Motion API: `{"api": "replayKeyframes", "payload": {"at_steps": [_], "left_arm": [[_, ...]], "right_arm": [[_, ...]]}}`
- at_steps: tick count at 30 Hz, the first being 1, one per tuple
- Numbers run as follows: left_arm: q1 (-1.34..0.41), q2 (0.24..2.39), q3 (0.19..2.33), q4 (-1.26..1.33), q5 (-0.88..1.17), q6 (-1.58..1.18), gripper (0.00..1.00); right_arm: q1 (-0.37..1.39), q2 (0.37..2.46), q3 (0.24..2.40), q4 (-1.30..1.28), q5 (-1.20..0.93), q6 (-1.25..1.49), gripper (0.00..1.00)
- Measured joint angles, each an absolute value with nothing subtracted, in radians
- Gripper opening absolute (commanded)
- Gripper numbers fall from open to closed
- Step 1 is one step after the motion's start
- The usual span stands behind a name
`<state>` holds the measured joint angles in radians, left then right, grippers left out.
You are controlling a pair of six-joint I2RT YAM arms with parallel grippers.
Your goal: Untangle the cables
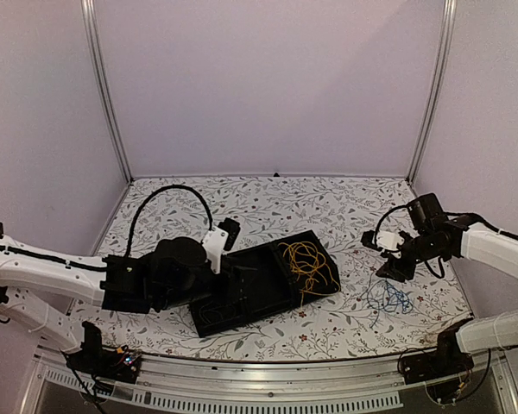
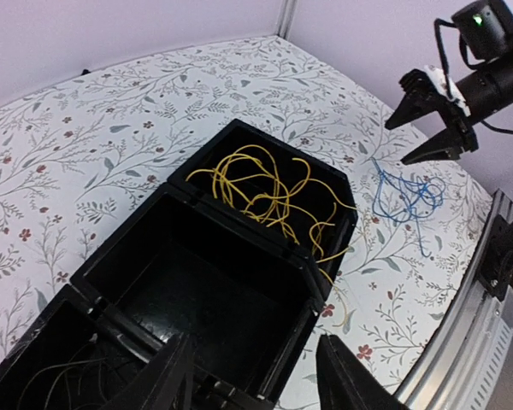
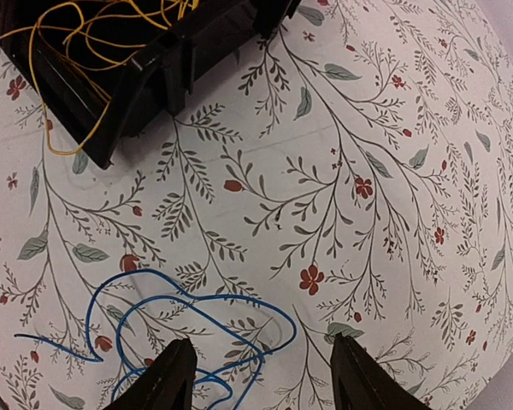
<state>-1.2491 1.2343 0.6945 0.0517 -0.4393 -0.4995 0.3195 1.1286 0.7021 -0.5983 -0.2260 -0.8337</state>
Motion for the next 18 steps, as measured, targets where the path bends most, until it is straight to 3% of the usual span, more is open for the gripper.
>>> {"api": "replayKeyframes", "payload": {"at_steps": [14,18], "left_arm": [[-1.320,1.479,0.819,0.227,-0.299,-0.435,0.52],[-1.320,1.544,0.860,0.257,-0.302,-0.430,0.56]], "right_arm": [[0.319,1.399,0.732,-0.498,-0.141,-0.936,0.51],[0.319,1.420,0.732,-0.445,-0.152,-0.949,0.19]]}}
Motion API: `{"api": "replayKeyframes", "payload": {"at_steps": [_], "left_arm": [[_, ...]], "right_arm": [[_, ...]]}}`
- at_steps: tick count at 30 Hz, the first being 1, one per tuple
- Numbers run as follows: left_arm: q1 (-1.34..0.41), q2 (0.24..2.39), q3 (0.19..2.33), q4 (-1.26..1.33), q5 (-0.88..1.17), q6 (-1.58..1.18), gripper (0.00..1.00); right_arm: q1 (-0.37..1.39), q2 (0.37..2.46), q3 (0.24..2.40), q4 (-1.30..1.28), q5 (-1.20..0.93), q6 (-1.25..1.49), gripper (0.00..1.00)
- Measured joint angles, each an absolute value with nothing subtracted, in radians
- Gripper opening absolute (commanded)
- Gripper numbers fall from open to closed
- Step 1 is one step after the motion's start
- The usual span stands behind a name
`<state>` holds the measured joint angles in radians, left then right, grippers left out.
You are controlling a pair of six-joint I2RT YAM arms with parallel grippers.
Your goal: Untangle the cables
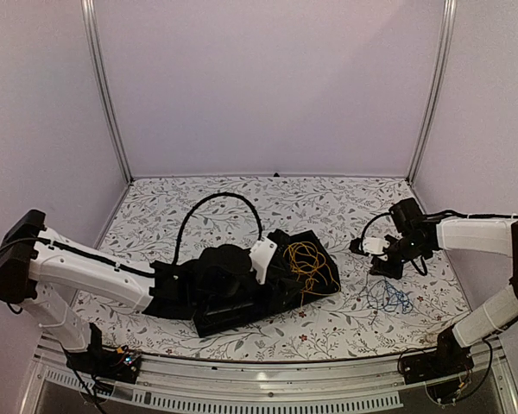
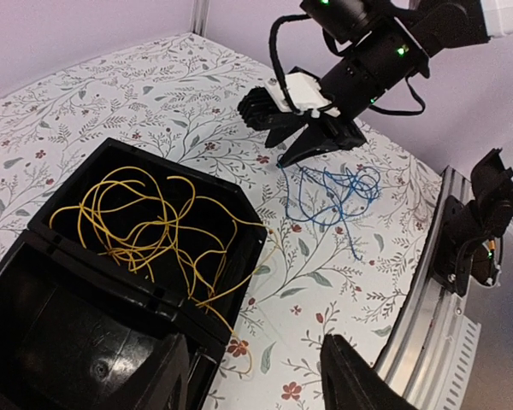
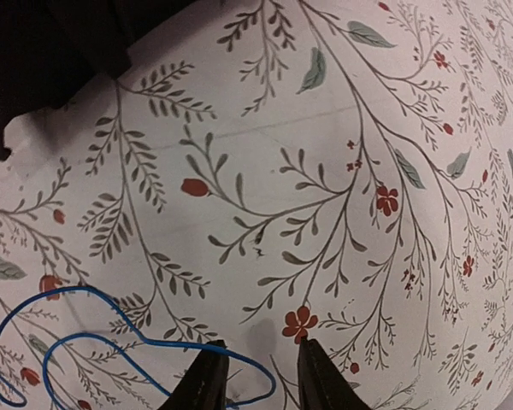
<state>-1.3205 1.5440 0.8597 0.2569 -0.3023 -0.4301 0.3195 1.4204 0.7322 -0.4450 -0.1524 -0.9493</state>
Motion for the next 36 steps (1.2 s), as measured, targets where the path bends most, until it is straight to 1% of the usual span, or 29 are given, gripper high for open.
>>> {"api": "replayKeyframes", "payload": {"at_steps": [2,3,6,9,14,18,23,27,29,31,32,36], "left_arm": [[-1.320,1.594,0.905,0.263,-0.305,-0.430,0.58],[-1.320,1.626,0.939,0.265,-0.305,-0.431,0.59],[-1.319,1.727,1.060,0.270,-0.308,-0.430,0.60],[-1.314,1.810,1.158,0.293,-0.307,-0.429,0.60],[-1.308,1.925,1.235,0.388,-0.297,-0.429,0.60],[-1.307,2.022,1.267,0.512,-0.265,-0.412,0.60],[-1.307,2.163,1.382,0.635,-0.235,-0.376,0.60],[-1.307,2.287,1.562,0.686,-0.235,-0.367,0.60],[-1.307,2.343,1.653,0.696,-0.242,-0.371,0.59],[-1.307,2.391,1.725,0.703,-0.250,-0.378,0.53],[-1.307,2.410,1.748,0.708,-0.253,-0.382,0.51],[-1.307,2.453,1.772,0.722,-0.253,-0.396,0.45]], "right_arm": [[0.319,1.442,0.734,-0.426,-0.165,-0.953,0.02],[0.319,1.454,0.739,-0.426,-0.172,-0.947,0.00],[0.319,1.457,0.751,-0.434,-0.185,-0.938,0.00],[0.319,1.402,0.760,-0.472,-0.194,-0.930,0.00],[0.319,1.181,0.848,-0.587,-0.219,-0.898,0.00],[0.319,1.064,0.954,-0.637,-0.245,-0.860,0.00],[0.319,1.029,1.045,-0.707,-0.290,-0.798,0.00],[0.318,1.029,1.091,-0.762,-0.329,-0.754,0.00],[0.318,1.028,1.111,-0.784,-0.343,-0.740,0.00],[0.317,1.027,1.138,-0.810,-0.360,-0.727,0.00],[0.316,1.026,1.149,-0.819,-0.369,-0.722,0.00],[0.307,1.013,1.182,-0.837,-0.404,-0.704,0.00]]}}
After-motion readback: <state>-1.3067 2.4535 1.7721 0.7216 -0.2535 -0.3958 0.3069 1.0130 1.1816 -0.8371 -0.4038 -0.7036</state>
